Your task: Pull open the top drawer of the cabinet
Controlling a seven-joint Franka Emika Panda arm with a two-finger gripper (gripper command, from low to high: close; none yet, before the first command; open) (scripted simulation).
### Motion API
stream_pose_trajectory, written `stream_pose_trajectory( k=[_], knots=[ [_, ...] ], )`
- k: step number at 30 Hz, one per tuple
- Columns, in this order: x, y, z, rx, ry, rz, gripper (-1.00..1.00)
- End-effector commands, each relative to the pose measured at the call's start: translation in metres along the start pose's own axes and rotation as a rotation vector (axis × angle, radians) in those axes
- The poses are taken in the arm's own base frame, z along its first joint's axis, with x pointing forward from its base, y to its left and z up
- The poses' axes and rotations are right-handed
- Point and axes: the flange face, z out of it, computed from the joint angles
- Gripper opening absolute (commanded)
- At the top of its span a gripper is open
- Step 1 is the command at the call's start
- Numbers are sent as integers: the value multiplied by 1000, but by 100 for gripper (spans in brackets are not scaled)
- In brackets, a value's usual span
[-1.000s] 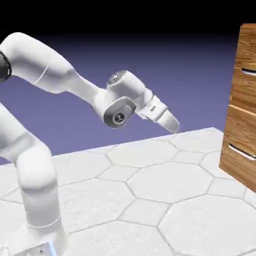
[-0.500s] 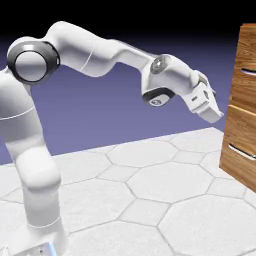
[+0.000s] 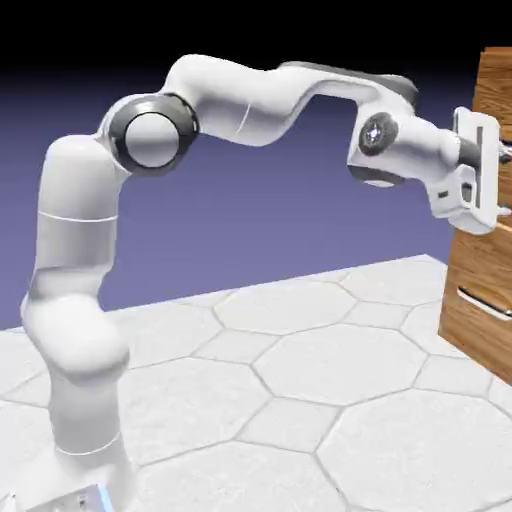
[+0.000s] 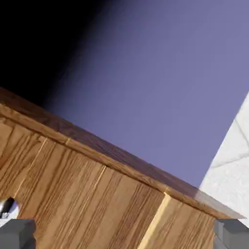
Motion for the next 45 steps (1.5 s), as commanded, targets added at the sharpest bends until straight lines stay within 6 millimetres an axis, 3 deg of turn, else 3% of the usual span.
stream_pose_trajectory(
  k=[1, 11, 21, 33, 45],
  knots=[
    [-3, -1, 5, 15, -1, 25, 100],
    [-55, 0, 54, 154, -65, 247, 100],
    [-150, 35, 90, 226, -222, 424, 100],
    [-137, 13, 111, 252, -222, 431, 100],
    [-150, 15, 131, 237, -224, 427, 100]
  ],
)
